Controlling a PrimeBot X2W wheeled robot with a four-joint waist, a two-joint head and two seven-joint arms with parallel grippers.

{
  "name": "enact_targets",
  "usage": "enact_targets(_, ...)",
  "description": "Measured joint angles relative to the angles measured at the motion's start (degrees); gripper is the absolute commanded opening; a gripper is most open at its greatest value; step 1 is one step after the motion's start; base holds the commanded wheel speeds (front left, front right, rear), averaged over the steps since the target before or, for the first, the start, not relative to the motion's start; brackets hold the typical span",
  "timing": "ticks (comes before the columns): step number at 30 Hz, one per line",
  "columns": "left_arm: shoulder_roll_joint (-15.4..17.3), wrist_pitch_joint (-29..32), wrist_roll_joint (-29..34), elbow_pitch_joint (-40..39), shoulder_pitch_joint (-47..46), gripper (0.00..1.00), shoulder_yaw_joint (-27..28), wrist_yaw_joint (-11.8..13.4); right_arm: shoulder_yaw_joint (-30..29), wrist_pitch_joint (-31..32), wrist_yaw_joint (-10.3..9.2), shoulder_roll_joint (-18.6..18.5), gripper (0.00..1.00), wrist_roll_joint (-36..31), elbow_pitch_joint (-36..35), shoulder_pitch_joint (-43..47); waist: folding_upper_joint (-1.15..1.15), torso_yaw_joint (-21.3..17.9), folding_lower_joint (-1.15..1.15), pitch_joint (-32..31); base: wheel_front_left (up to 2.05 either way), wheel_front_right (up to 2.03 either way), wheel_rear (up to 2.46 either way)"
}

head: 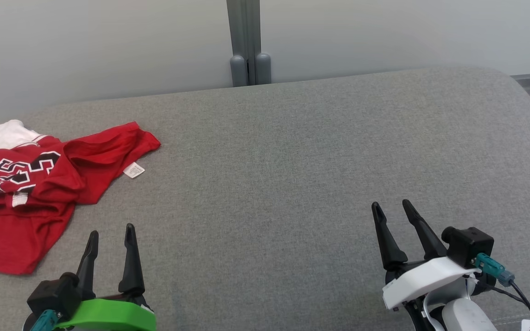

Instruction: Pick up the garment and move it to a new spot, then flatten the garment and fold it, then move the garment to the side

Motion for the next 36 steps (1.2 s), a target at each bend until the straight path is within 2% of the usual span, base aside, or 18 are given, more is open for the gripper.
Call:
enact_targets(16, 0.1, -1.8, 8.7, 0.5, 0.5, 1.0, -1.0, -1.5, 1.0, -1.8, 0.0, -0.1, 1.0, -7.3, 0.0, -0.4, 0.0, -0.3, 0.0, 0.1, 0.0, 0.0, 0.0)
enact_targets(36, 0.2, -3.8, 15.2, 1.1, 1.3, 1.0, -0.8, -0.4, 2.1, -3.9, 0.01, -0.1, 1.0, -13.9, 0.2, -0.5, 0.0, -0.6, 0.0, -0.4, 0.0, 0.0, 0.0)
